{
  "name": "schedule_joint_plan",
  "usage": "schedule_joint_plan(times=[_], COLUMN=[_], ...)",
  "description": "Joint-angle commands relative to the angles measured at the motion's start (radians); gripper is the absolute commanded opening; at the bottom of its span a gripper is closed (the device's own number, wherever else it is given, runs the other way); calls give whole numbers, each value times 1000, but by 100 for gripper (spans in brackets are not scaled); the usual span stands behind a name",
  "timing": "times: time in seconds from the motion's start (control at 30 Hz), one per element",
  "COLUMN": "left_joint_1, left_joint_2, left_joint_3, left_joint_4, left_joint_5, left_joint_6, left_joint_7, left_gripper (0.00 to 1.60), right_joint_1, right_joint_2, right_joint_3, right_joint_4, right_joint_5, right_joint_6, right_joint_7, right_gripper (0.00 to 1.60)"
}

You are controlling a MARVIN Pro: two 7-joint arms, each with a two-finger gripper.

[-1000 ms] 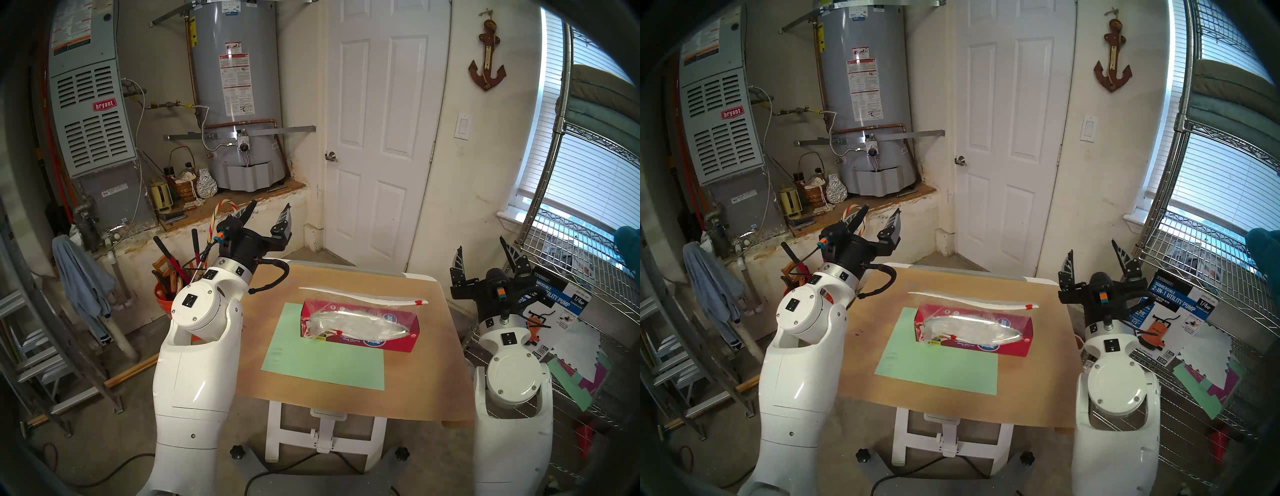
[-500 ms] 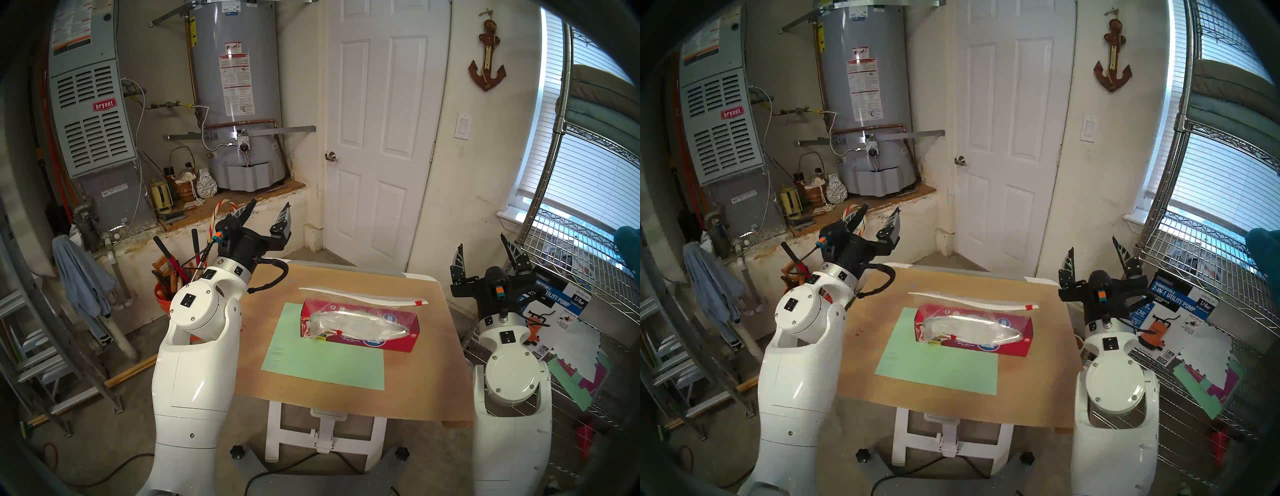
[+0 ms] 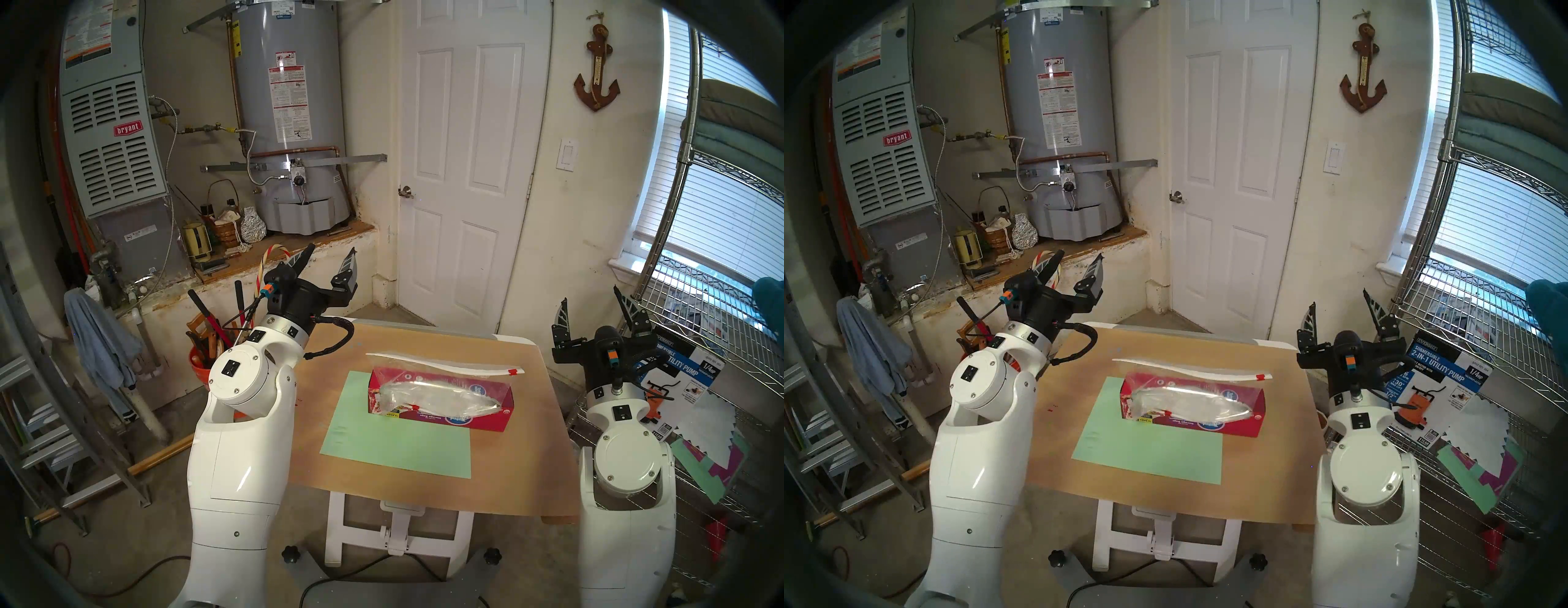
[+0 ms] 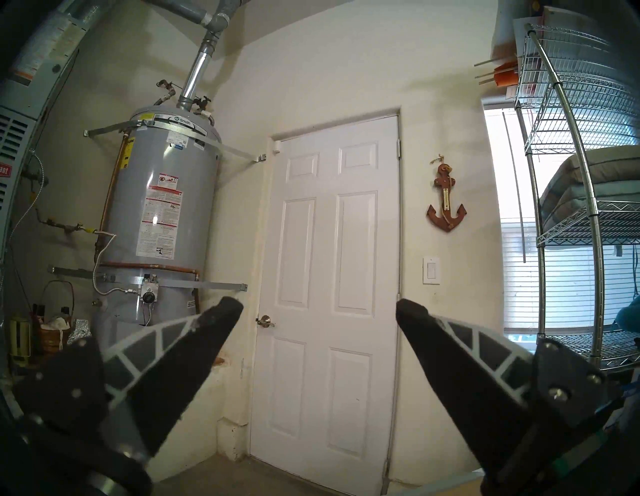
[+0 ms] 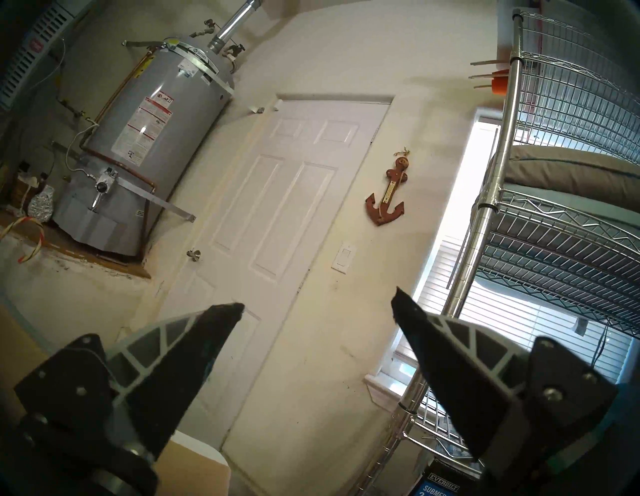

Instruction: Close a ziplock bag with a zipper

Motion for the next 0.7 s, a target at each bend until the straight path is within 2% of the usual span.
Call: schedule_joint_plan(times=[0.0, 0.67], left_joint_1=[-14, -15], left_joint_2=[-3, -8], left_joint_3=[2, -2], left_joint_4=[-23, -23], left_joint_5=[2, 6], left_joint_6=[-6, -5], left_joint_7=[3, -2], left_gripper=[160, 160], right_joint_1=[10, 10], right_joint_2=[2, 4], right_joint_3=[-7, -8], right_joint_4=[-19, -19], right_joint_5=[0, 2], right_joint_6=[-10, -10], right_joint_7=[-3, -5], right_gripper=[160, 160])
